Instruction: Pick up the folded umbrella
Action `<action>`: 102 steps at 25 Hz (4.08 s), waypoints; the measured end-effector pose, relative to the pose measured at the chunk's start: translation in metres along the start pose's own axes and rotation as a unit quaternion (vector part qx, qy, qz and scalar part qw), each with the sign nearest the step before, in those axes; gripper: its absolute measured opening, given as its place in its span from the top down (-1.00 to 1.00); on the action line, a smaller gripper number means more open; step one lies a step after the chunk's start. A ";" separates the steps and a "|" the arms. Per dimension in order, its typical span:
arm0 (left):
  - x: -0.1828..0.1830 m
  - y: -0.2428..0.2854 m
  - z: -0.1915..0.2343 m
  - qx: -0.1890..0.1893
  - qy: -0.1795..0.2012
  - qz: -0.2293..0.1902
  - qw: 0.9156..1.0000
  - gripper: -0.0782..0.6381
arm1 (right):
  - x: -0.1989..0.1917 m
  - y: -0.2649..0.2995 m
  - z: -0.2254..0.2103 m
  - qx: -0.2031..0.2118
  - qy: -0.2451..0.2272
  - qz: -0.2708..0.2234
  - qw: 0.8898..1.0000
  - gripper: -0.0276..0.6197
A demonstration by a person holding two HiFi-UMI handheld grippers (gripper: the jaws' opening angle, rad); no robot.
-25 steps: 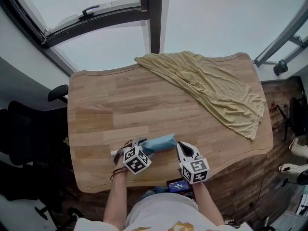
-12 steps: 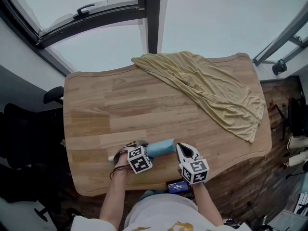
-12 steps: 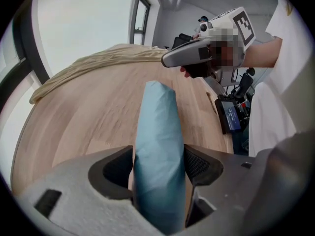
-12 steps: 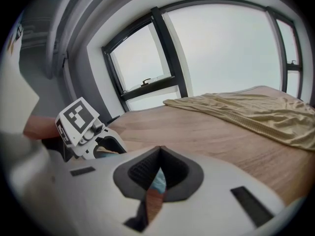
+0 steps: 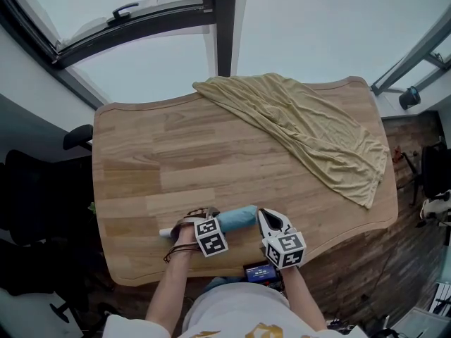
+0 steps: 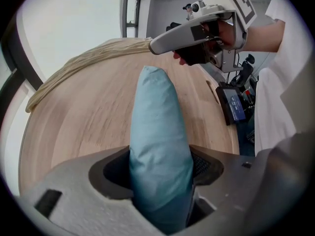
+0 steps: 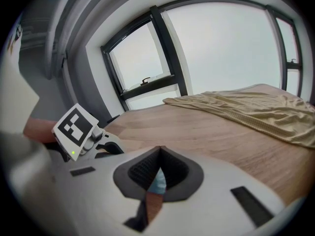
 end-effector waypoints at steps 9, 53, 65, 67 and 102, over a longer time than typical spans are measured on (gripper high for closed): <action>0.003 -0.002 0.003 0.005 -0.036 -0.024 0.999 -0.10 | 0.000 -0.003 0.005 0.001 -0.003 -0.003 1.000 0.89; -0.001 -0.033 0.000 0.067 -0.087 -0.121 0.987 -0.03 | 0.004 -0.028 0.019 0.007 -0.037 -0.014 0.999 0.89; 0.008 -0.095 0.012 0.134 -0.159 -0.252 0.945 -0.03 | 0.013 -0.036 0.026 0.013 -0.032 -0.030 0.999 0.89; 0.007 -0.099 0.013 0.142 -0.163 -0.258 0.942 -0.03 | 0.014 -0.037 0.027 0.014 -0.034 -0.032 0.999 0.89; 0.010 -0.229 -0.053 0.247 -0.208 -0.534 0.782 -0.03 | 0.059 -0.096 0.065 -0.005 -0.075 -0.143 0.987 0.89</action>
Point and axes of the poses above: the fingertips, and each gripper's own axes: y forward along the fingers, z to its left, x out of its top, the point moved 1 cm from there along -y, backward along the fingers, and after that the axes turned 8 degrees about -x, right-handed, at the moved point
